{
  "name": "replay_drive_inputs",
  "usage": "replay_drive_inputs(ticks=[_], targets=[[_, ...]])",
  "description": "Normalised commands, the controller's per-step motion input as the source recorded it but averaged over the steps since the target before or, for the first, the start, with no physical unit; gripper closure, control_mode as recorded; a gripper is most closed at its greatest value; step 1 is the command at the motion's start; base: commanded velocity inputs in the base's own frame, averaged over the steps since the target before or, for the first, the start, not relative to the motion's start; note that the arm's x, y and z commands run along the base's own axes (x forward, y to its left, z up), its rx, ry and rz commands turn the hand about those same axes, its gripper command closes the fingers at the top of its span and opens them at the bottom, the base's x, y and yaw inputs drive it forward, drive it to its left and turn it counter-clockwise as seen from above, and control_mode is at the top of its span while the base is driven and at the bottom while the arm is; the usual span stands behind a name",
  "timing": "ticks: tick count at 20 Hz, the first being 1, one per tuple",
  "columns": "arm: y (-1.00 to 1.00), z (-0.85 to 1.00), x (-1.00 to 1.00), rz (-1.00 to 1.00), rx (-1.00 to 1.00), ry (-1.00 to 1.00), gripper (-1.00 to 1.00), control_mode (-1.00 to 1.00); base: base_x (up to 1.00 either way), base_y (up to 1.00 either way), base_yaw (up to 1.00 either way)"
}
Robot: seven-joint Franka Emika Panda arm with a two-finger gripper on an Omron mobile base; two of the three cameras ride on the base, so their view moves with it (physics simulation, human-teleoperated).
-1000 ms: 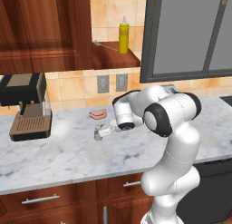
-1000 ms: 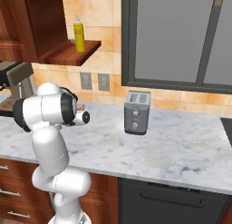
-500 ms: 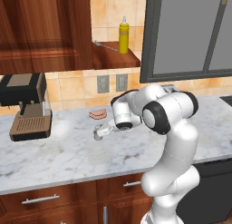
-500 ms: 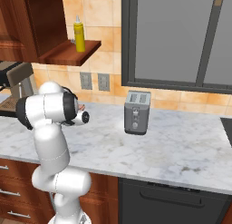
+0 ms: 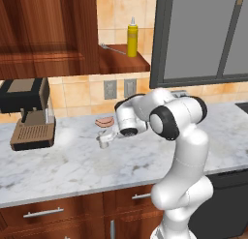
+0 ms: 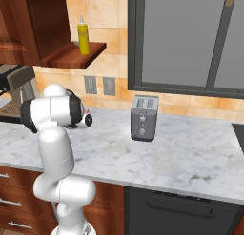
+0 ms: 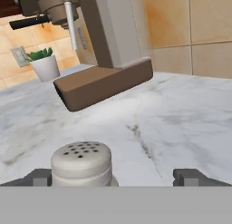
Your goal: Pick the mustard and shaker from the counter and place them in the cabinet.
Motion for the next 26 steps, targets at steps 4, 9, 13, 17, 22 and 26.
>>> replay_drive_inputs(ticks=[4, 9, 13, 17, 22, 26], targets=[[0.01, -0.03, 0.02, 0.0, 0.0, 0.0, 1.0, -1.0, 0.0, 0.0, 0.0], [0.0, 0.03, -0.01, 0.0, 0.0, 0.0, 1.0, -1.0, 0.0, 0.0, 0.0], [0.0, 0.46, -0.3, -0.03, 0.0, -0.08, 1.0, -1.0, 0.0, 0.0, 0.0], [-0.09, 0.59, -0.49, -0.06, 0.0, -0.09, 1.0, -1.0, 0.0, 0.0, 0.0], [-0.11, 0.79, -0.49, -0.1, 0.0, -0.09, 1.0, -1.0, 0.0, 0.0, 0.0], [-0.12, 0.94, -0.35, -0.17, 0.0, -0.14, 1.0, -1.0, 0.0, 0.0, 0.0]])
